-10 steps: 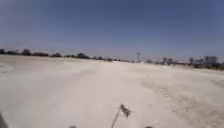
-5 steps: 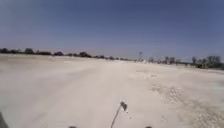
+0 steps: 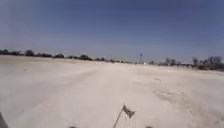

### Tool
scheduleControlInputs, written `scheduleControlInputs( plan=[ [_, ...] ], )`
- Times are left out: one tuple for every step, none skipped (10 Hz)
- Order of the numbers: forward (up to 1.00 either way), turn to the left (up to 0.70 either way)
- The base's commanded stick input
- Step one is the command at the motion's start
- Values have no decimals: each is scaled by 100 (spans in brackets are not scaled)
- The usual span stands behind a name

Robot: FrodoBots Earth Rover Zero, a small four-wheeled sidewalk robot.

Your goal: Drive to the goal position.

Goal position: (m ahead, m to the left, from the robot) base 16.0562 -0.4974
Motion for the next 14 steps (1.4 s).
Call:
scheduleControlInputs(
  plan=[
    [70, 0],
    [70, 0],
    [70, 0],
    [70, 0],
    [70, 0],
    [70, 0],
    [70, 0],
    [70, 0],
    [70, 0],
    [70, 0],
    [70, 0],
    [70, 0],
    [70, 0],
    [70, 0]
  ],
)
